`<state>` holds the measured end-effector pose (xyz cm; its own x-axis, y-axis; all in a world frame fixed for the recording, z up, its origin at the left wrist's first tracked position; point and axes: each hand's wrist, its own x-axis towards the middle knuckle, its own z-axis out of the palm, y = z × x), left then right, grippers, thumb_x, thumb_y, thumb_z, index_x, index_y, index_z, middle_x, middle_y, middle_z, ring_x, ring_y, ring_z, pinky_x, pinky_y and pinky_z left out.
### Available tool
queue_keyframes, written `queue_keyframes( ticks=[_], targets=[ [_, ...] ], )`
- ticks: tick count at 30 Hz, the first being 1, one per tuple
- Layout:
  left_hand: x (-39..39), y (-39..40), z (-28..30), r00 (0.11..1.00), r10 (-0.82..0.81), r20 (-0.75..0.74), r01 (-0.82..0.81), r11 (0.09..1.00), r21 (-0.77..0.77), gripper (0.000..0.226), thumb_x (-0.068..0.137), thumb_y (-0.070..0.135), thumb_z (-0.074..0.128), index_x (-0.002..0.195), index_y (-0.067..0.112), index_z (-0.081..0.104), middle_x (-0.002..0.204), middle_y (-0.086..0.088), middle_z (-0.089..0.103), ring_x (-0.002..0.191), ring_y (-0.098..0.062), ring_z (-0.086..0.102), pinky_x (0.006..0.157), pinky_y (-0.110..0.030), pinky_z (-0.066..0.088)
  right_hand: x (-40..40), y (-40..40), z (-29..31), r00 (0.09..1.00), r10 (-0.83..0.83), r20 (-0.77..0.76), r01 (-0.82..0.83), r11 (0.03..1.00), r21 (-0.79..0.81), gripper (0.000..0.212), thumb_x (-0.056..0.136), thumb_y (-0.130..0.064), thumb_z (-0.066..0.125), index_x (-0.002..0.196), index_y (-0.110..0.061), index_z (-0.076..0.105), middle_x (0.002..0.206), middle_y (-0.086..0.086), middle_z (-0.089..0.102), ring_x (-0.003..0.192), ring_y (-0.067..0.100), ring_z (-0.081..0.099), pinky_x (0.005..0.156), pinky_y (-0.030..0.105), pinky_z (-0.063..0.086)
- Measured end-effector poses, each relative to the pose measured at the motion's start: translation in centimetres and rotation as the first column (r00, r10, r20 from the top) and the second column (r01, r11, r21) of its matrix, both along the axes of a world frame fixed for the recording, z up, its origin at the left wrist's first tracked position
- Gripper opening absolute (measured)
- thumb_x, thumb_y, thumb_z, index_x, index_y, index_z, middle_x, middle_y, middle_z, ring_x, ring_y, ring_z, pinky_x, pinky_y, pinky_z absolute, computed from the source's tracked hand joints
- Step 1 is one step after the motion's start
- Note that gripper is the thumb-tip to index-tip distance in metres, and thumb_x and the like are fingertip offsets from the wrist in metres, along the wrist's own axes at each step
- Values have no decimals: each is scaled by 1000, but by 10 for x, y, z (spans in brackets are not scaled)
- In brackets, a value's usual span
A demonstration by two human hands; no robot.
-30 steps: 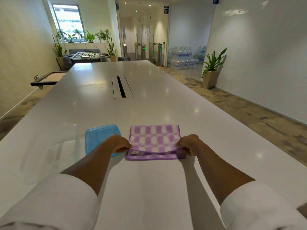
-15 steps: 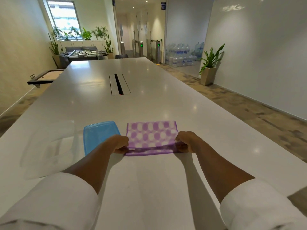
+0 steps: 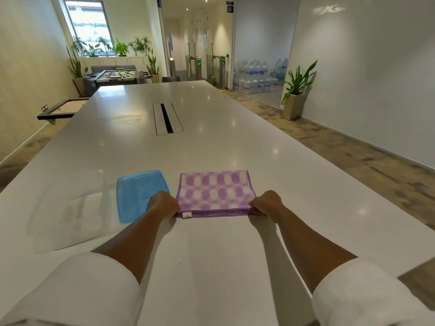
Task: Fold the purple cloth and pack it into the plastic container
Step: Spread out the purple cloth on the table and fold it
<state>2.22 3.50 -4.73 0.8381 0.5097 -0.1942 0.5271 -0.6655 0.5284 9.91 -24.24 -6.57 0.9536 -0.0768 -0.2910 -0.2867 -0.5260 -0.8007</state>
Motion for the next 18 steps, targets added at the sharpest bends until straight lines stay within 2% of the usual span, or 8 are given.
queue_keyframes(
  ticks=[1, 3, 5, 8, 10, 12, 15, 18],
  targets=[
    [-1, -1, -3, 1000, 1, 17, -2, 999, 33, 22, 82, 14, 62, 98, 4, 72, 103, -14, 71, 96, -29, 67, 74, -30, 50, -2, -1, 0, 999, 22, 24, -20, 997, -69, 20, 74, -12, 72, 82, 4, 64, 82, 17, 68, 80, 30, 69, 73, 37, 59],
    [-2, -1, -9, 998, 8, 62, -9, 1000, 29, 15, 79, 13, 67, 89, 9, 76, 95, -12, 73, 90, -27, 67, 75, -31, 51, -6, -1, 2, 996, 76, 55, -62, 972, -226, 23, 75, -21, 73, 68, -8, 56, 67, 5, 58, 61, 16, 57, 50, 24, 43],
    [-2, -1, -12, 995, 4, 99, -8, 999, 41, 11, 76, 13, 71, 86, 11, 77, 94, -11, 74, 87, -26, 67, 75, -30, 51, -8, -1, 0, 990, 112, 82, -80, 943, -323, 27, 76, -26, 73, 68, -11, 52, 67, 2, 54, 55, 11, 48, 44, 21, 31],
    [-1, -3, -16, 990, 1, 144, -13, 997, 80, 27, 76, 16, 73, 103, 16, 71, 105, -10, 71, 93, -25, 64, 74, -28, 46, -9, -1, -3, 987, 120, 111, -68, 920, -387, 23, 76, -28, 71, 82, -9, 58, 78, 4, 56, 65, 18, 53, 54, 25, 39],
    [0, -3, -18, 990, -32, 139, 13, 990, 139, 35, 78, 18, 71, 112, 18, 64, 110, -8, 67, 100, -26, 63, 76, -30, 45, -9, 0, -6, 986, 115, 119, -57, 911, -409, 31, 78, -31, 68, 97, -7, 63, 89, 7, 59, 80, 27, 59, 65, 28, 43],
    [0, -5, -18, 985, -79, 151, 40, 968, 247, 34, 79, 18, 69, 112, 21, 61, 112, -4, 63, 103, -24, 61, 79, -33, 46, -12, 1, -8, 986, 101, 135, -35, 905, -423, 42, 80, -34, 65, 110, -6, 58, 106, 11, 59, 98, 32, 62, 72, 32, 46],
    [1, -15, -15, 950, -149, 275, 42, 933, 358, 30, 80, 17, 66, 109, 23, 61, 110, -1, 57, 110, -23, 55, 82, -36, 47, -16, 7, -11, 972, 80, 219, 18, 910, -415, 46, 85, -35, 60, 118, -5, 50, 119, 14, 50, 112, 34, 54, 85, 40, 48],
    [5, -30, -15, 906, -265, 332, 117, 908, 403, 32, 87, 27, 60, 119, 25, 58, 117, 1, 58, 117, -20, 51, 86, -37, 48, -19, 16, -12, 926, 128, 355, 55, 885, -462, 42, 88, -34, 56, 117, -4, 52, 121, 14, 50, 117, 33, 46, 88, 44, 48]
  ],
)
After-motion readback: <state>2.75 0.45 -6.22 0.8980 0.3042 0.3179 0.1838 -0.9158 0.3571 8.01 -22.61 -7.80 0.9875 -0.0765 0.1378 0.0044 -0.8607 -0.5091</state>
